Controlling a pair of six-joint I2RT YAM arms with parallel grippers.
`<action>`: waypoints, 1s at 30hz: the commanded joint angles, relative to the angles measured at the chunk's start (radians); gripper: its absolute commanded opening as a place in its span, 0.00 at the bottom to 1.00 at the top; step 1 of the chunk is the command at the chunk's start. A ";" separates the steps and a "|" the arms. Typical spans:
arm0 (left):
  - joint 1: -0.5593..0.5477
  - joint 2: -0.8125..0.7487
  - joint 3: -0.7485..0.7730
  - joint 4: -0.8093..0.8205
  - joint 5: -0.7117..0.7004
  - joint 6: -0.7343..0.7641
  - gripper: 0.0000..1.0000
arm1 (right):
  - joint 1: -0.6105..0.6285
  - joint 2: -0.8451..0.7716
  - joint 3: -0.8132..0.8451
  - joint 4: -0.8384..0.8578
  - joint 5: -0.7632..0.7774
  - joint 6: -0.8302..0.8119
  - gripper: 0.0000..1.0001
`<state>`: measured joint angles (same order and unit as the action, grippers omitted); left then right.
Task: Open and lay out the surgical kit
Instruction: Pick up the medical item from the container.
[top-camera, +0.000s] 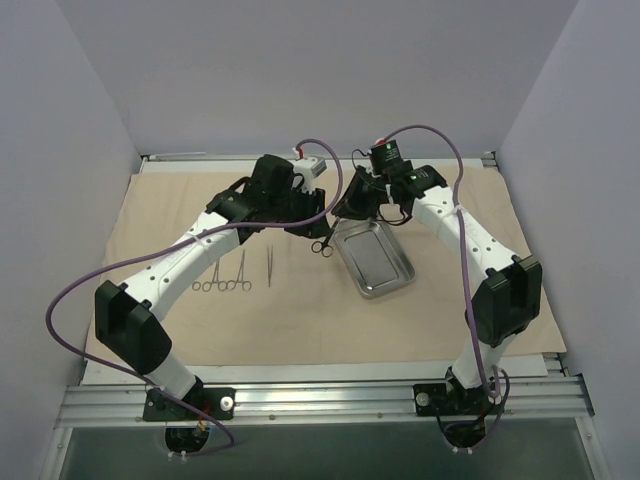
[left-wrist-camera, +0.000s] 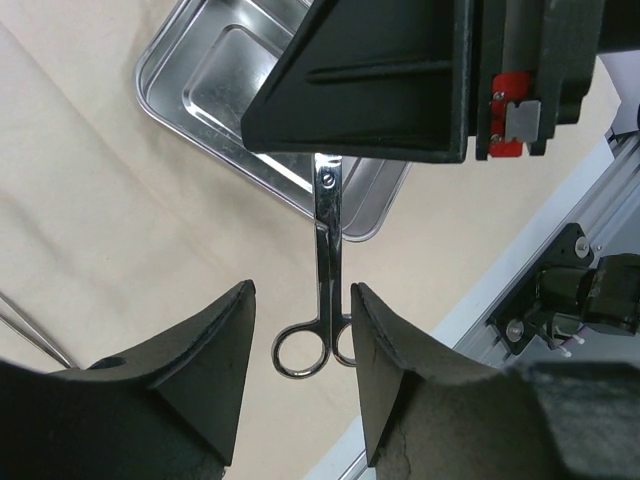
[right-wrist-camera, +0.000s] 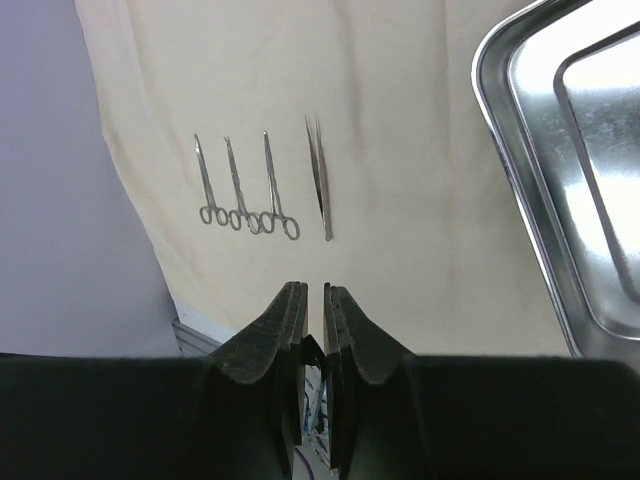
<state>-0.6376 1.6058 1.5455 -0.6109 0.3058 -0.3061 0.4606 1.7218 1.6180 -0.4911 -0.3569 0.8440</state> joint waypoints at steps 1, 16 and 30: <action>-0.014 -0.001 0.036 0.003 -0.016 0.030 0.52 | 0.021 -0.018 0.033 -0.024 0.016 0.018 0.00; -0.051 0.088 0.087 -0.061 -0.040 0.065 0.40 | 0.053 -0.011 0.040 -0.020 0.010 0.026 0.00; 0.111 -0.021 -0.051 -0.125 -0.092 0.140 0.02 | -0.055 0.003 0.069 -0.095 0.041 -0.086 0.71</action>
<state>-0.6186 1.6760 1.5467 -0.7132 0.2417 -0.2108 0.4721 1.7409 1.6585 -0.5346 -0.3405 0.8093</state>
